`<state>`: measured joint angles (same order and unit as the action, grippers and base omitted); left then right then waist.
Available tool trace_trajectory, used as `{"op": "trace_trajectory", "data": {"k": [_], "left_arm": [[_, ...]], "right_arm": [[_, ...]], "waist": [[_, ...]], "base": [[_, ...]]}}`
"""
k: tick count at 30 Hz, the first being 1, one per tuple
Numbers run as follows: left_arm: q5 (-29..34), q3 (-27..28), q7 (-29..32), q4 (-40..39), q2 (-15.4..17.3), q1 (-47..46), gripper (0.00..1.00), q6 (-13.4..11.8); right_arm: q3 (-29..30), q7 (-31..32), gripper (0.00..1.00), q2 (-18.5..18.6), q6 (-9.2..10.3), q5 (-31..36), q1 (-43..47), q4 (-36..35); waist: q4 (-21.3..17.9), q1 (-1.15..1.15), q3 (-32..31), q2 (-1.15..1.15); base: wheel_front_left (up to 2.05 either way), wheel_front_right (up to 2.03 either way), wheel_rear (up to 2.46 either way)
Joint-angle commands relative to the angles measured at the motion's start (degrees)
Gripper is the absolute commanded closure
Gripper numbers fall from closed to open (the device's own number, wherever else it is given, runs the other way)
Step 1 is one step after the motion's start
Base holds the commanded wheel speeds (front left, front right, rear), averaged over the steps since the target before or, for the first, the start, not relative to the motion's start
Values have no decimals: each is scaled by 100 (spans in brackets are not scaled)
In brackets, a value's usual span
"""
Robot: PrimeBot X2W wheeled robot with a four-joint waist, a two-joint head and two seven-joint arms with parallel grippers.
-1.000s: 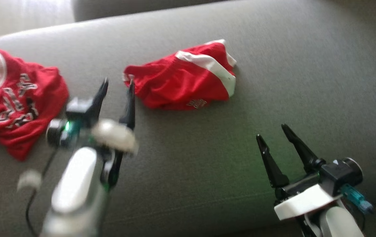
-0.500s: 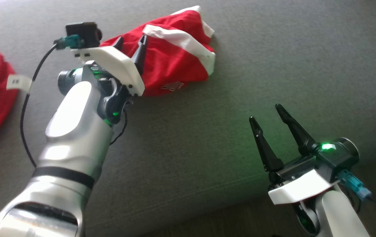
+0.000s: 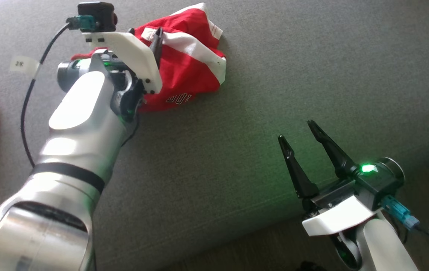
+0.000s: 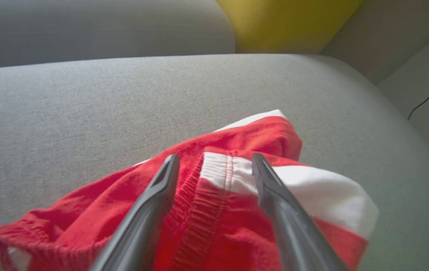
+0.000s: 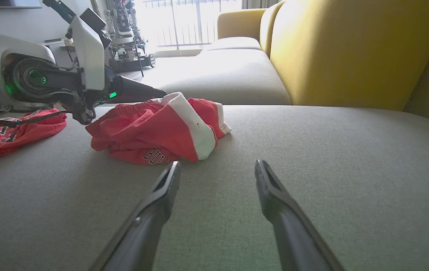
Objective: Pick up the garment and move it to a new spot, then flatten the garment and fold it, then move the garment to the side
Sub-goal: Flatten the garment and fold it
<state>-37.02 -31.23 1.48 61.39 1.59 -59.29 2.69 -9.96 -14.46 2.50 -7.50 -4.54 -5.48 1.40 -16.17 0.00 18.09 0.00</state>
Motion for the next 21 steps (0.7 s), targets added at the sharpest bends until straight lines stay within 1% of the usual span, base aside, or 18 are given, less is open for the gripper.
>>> {"op": "trace_trajectory", "data": {"k": [1,4,5,6,9,10,11,12,13,17,21], "left_arm": [[11,44,-2,-55,129,-321,0,-16],[-31,-47,158,196,129,-404,0,45],[-57,-80,235,266,129,-414,0,85],[-189,-130,447,352,129,-395,0,190],[-358,-235,638,356,129,-384,0,296],[-395,-263,647,357,129,-391,13,312],[-428,-290,647,359,129,-396,48,323],[-463,-315,645,363,129,-398,65,332],[-497,-338,642,365,129,-399,100,343],[-675,-402,587,339,129,-392,100,390],[-1040,-428,627,142,129,-358,100,441]], "right_arm": [[-135,-54,0,38,1,-12,-126,-219],[-129,-54,0,38,1,-13,-119,-216],[-128,-54,0,38,1,-10,-115,-215],[-128,-54,0,38,1,-8,-112,-216],[-133,-54,0,38,1,-7,-110,-233],[-136,-54,0,38,1,-7,-109,-238],[-139,-54,0,38,1,-9,-108,-241],[-142,-54,0,38,1,-10,-106,-243],[-144,-54,0,38,1,-13,-105,-245],[-152,-54,0,38,1,-17,-105,-254],[-159,-54,0,38,1,-37,-72,-217]], "waist": [[-13,0,3,0],[-34,0,-5,0],[-39,0,-9,0],[-44,0,-20,0],[-40,0,-25,0],[-38,0,-26,0],[-36,0,-27,0],[-35,0,-29,0],[-34,0,-32,0],[-37,0,-57,0],[-22,0,-171,0]], "base": [[0,0,0],[0,0,0],[0,0,0],[0,0,0],[0,0,0],[0,0,0],[0,0,0],[0,0,0],[0,0,0],[0,0,0],[0,0,0]]}}
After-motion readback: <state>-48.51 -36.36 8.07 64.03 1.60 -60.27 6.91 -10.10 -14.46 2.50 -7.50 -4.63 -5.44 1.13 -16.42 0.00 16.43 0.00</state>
